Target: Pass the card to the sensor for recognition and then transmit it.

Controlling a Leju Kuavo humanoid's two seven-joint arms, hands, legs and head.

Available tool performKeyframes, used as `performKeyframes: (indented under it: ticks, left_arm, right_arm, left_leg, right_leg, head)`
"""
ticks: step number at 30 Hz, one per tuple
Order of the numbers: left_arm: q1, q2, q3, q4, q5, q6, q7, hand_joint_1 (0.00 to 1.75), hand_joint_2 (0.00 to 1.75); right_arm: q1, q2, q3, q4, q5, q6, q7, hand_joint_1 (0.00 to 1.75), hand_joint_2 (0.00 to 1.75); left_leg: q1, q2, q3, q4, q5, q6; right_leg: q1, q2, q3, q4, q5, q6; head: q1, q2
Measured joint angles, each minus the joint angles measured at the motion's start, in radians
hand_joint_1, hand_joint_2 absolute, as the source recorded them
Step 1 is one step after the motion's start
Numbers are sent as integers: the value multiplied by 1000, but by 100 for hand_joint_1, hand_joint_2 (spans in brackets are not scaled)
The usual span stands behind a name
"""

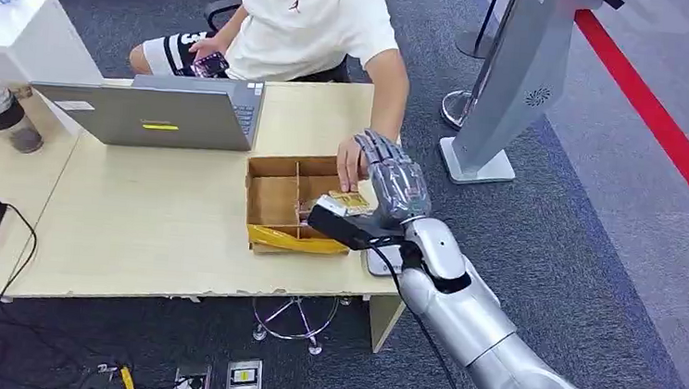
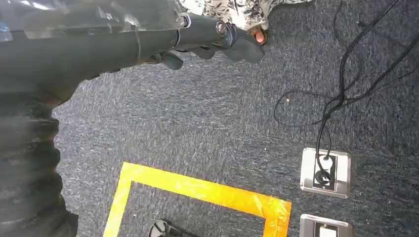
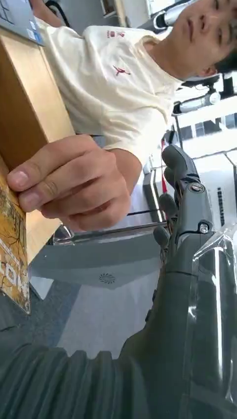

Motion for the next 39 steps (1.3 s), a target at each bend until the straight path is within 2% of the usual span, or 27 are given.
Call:
performKeyframes:
  ticks: [9, 11, 12, 13, 14, 15, 33, 36, 39]
  left_arm:
    - [-2, 0, 0, 0, -19, 2, 6, 0, 175]
    - [-3, 0, 0, 0, -21, 3, 7, 0, 175]
    - [-3, 0, 0, 0, -21, 4, 8, 0, 175]
    - [-3, -1, 0, 0, -23, 5, 8, 0, 175]
    - [-4, -1, 0, 0, -24, 6, 8, 0, 175]
    - [-4, -1, 0, 0, -25, 7, 8, 0, 175]
    - [-5, -2, 0, 0, -30, 7, 9, 0, 175]
    - [-5, -2, 0, 0, -31, 6, 9, 0, 175]
    - [-6, -2, 0, 0, -34, 6, 9, 0, 175]
  right_arm:
    - [-1, -10, -20, 0, -23, -93, 15, 0, 175]
    - [-1, -12, -27, 0, -28, -127, 10, 7, 175]
    - [-1, -13, -32, 0, -30, -142, 7, 24, 175]
    - [-1, -14, -38, 0, -31, -159, 4, 72, 175]
    - [-1, -15, -44, 0, -34, -170, 0, 147, 175]
    - [-1, -17, -48, 0, -36, -180, -2, 155, 175]
    - [0, -27, -67, -1, -40, -187, -15, 152, 175]
    - [0, -28, -67, -2, -41, -187, -16, 140, 175]
    - [0, -30, -67, -2, -44, -187, -16, 136, 175]
  left_leg:
    - [0, 1, 1, 0, 0, 0]
    - [0, 1, 1, 0, 0, 0]
    - [0, 1, 1, 0, 0, 0]
    - [0, 1, 1, 0, 0, 0]
    - [0, 1, 1, 0, 0, 0]
    - [0, 1, 1, 0, 0, 0]
    - [0, 2, 1, 1, 0, 0]
    - [0, 2, 1, 1, 0, 0]
    - [0, 2, 1, 1, 0, 0]
  right_leg:
    - [0, 1, 0, 0, 0, 0]
    - [0, 1, 0, 0, 0, 0]
    - [0, 1, 0, 0, 0, 0]
    - [0, 1, 0, 0, 0, 0]
    - [0, 1, 0, 0, 0, 0]
    - [0, 1, 0, 0, 0, 0]
    - [0, 2, 0, 0, 0, 0]
    - [0, 2, 0, 0, 0, 0]
    - [0, 2, 0, 0, 0, 0]
  head:
    - [0, 0]
    - [0, 0]
    - [0, 0]
    - [0, 0]
    - [0, 0]
    - [0, 0]
    - [0, 0]
    - [0, 0]
    - [0, 0]
